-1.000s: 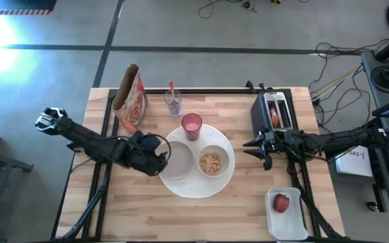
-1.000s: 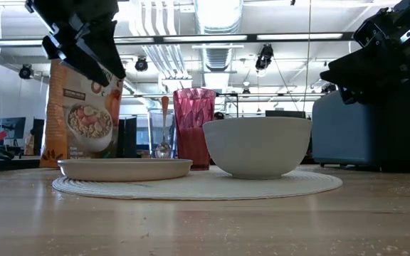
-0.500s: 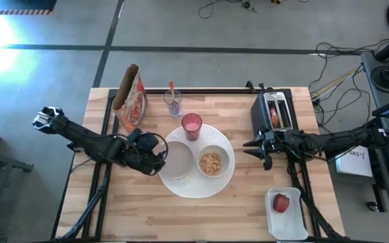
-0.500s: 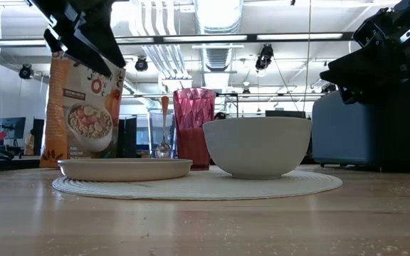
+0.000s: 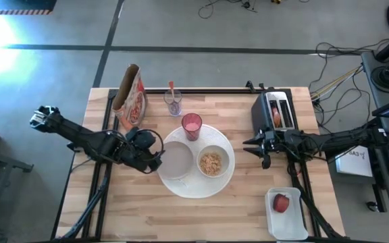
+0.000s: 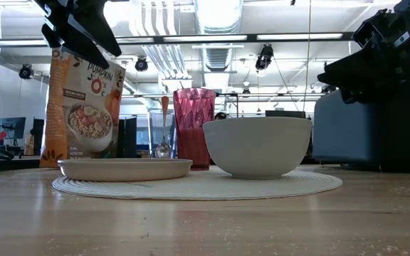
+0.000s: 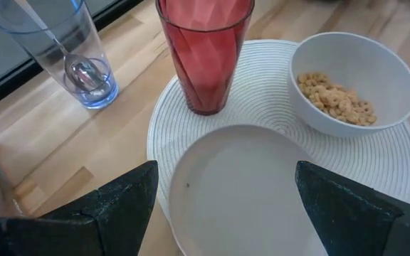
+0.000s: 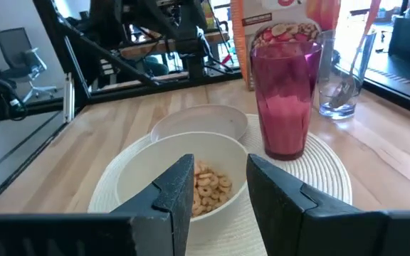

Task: Arrange a breakfast setting
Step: Put the toasted bagel on the gray plate

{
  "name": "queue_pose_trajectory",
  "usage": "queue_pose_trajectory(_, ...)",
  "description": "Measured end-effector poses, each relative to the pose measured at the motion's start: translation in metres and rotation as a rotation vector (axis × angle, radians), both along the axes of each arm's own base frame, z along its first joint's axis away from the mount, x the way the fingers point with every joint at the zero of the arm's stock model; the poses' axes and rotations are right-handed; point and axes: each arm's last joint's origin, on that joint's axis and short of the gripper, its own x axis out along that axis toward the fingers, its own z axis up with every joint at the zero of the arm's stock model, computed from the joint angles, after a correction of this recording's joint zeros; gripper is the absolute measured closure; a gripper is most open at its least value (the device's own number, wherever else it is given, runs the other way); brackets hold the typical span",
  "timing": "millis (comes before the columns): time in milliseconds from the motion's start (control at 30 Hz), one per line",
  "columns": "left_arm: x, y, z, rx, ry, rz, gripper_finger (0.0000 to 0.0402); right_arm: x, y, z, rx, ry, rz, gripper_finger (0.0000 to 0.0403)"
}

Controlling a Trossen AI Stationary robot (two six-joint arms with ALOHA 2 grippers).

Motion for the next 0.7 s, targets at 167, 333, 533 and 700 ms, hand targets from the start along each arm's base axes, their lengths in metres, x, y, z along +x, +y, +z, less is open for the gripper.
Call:
queue_pose_trajectory(167,-0.001,0.001,0.002,-0.005,-0.012,0.000,0.0088,0.000,0.000,0.002,0.076,-0.020,-0.010,0.0282)
queue_pose_trajectory(333,-0.001,0.000,0.002,-0.012,-0.018,-0.001,0.0088,0.000,0.000,0.002,0.126,-0.022,-0.026,0.0282)
queue_pose_trajectory(533,0.001,-0.002,0.002,-0.057,-0.015,-0.026,0.0088,0.001,-0.001,0.007,0.119,-0.075,-0.047,0.0282)
queue_pose_trajectory(700,0.002,-0.002,0.002,-0.062,-0.023,-0.023,0.0088,0.002,-0.003,0.011,0.063,-0.121,-0.110,0.0282)
